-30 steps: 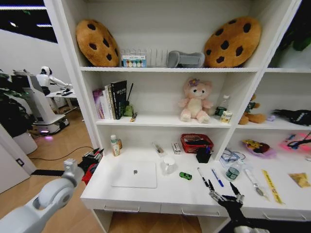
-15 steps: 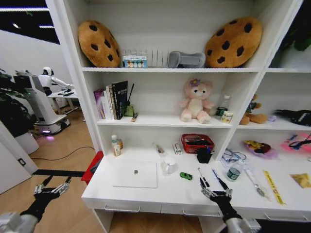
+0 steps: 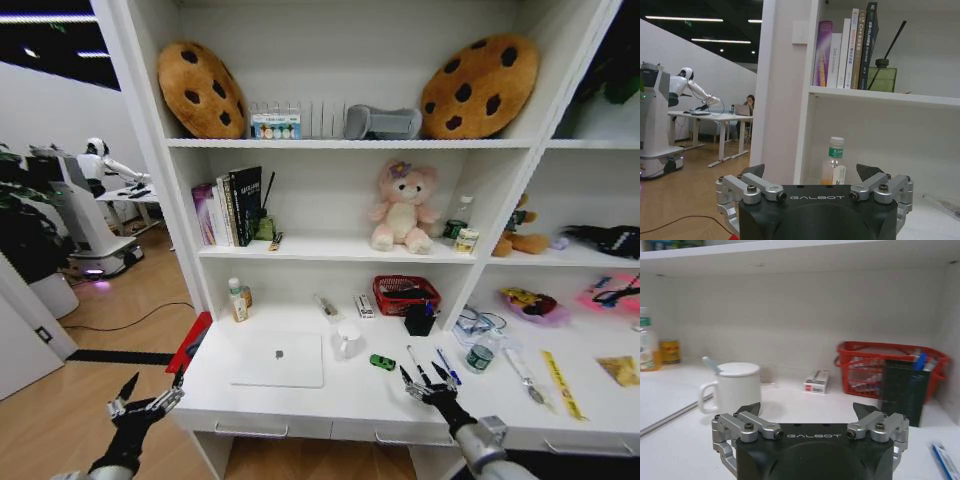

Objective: Organize the objects on the table.

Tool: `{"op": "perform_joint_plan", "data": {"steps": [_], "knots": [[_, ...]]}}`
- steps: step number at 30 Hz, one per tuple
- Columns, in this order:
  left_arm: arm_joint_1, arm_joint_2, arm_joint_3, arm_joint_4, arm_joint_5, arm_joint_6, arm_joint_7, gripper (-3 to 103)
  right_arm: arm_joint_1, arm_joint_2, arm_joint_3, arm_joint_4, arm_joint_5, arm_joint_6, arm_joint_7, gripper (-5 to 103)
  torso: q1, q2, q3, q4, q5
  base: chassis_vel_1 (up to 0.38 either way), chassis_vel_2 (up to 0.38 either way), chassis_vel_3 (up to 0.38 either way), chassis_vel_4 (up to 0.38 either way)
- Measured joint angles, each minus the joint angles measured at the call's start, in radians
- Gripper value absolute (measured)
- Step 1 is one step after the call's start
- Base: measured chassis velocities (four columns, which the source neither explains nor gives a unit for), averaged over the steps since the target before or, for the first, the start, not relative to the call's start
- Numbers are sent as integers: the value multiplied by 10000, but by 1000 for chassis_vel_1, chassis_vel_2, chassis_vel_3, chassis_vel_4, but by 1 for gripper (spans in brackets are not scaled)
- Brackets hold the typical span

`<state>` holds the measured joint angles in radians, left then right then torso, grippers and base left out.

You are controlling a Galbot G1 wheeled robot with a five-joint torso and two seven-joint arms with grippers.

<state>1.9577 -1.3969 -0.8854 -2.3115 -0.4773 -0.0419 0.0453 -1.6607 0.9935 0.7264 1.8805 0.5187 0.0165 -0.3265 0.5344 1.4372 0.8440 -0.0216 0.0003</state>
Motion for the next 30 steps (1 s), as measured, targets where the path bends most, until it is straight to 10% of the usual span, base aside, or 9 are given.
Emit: {"op": "perform_joint_plan", "data": {"steps": [6,11,30], "knots": [[32,69,-117,81,3,-26,-8,100,1224,-928,25,-1548,386,44,-3247,100,0,0,0,1,-2,0,0,0,0],[45,34,-151,152,-12,-28,-9,100,2039,-1108,-309,-2764,285,134,-4161,100,0,0,0,-1,-1,0,0,0,0],[133,-325,267,429,384,-43,-1,100,4713,-1297,-2370,-5133,-292,890,-4792,100,0,0,0,2,-3,0,0,0,0]]}}
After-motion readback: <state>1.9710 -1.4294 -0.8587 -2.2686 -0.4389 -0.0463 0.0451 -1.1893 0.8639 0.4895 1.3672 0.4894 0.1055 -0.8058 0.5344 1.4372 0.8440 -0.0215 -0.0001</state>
